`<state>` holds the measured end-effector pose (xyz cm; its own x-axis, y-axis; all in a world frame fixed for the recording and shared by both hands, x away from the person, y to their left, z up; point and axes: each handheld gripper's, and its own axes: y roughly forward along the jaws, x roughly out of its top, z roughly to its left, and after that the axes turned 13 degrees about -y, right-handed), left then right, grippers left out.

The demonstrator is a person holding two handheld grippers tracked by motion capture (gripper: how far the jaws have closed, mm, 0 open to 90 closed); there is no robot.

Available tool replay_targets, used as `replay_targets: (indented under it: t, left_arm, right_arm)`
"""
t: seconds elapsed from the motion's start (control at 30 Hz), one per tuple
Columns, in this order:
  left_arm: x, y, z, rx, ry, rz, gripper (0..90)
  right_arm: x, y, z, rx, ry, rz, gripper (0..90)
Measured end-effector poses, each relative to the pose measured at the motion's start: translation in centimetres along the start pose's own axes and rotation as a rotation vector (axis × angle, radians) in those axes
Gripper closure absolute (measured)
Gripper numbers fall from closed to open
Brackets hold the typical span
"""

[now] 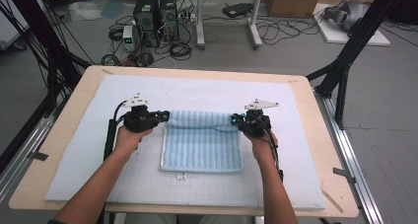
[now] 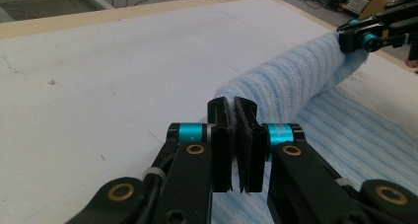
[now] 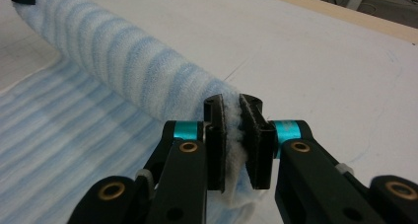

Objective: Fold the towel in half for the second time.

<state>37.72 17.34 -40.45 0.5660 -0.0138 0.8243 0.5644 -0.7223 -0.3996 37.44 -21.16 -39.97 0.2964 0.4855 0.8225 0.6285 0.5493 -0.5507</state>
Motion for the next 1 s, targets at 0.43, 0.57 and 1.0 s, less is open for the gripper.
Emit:
replay_targets:
  t: [0.43, 0.57, 1.0]
  left_arm:
    - [-3.0, -2.3, -1.8, -0.034, 0.015, -0.002, 85.0]
    - [-4.2, -3.1, -2.1, -0.044, 0.016, -0.006, 84.9]
    - [-7.0, -4.7, -3.8, -0.082, 0.044, 0.009, 84.9]
  right_arm:
    - [-1.7, -3.1, 2.9, -0.001, -0.024, -0.028, 81.0]
    - [-2.5, -3.7, 3.9, 0.002, -0.03, -0.036, 81.2]
    - [-5.0, -5.3, 6.9, 0.001, -0.048, -0.042, 81.4]
